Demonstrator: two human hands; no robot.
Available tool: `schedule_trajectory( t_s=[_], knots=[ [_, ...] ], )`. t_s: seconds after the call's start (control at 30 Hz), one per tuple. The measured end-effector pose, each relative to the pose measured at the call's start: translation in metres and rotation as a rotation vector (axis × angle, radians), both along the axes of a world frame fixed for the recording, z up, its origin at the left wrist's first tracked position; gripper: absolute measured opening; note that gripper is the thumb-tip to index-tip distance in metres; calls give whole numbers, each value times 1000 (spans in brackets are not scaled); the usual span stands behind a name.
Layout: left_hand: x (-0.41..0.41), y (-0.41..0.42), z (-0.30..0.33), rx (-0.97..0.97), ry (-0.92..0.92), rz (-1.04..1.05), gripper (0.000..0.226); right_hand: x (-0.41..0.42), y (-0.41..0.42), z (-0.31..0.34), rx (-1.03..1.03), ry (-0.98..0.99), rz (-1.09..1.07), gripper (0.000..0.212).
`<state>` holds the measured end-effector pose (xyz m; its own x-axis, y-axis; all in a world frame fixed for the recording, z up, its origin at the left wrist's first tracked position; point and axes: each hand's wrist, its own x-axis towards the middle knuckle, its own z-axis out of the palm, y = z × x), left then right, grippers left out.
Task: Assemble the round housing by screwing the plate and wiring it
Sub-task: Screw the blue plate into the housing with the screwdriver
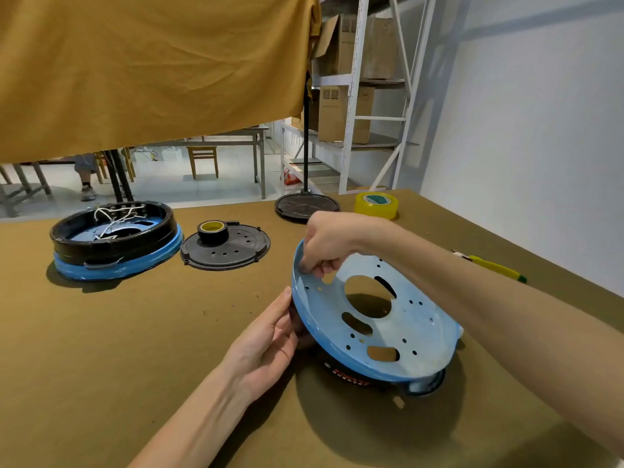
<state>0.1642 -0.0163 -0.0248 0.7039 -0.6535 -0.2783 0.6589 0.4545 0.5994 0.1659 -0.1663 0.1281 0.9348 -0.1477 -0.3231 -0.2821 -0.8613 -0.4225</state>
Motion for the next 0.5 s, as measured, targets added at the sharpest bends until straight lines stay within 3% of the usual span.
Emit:
schedule_trajectory(
  t_s=[0.13,0.23,0.4,0.5],
  knots=[
    [2,-3,0,1,8,31,45,-3,10,-2,-77,-72,-8,17],
    [4,-2,-1,20,34,47,46,-11,8,-17,-110,-248,18,13],
    [8,1,3,52,49,25,41,-21,-15,-26,416,-199,3,17],
    [8,4,5,96,33,38,43,-19,-26,-37,568,-197,-51,15]
  ],
)
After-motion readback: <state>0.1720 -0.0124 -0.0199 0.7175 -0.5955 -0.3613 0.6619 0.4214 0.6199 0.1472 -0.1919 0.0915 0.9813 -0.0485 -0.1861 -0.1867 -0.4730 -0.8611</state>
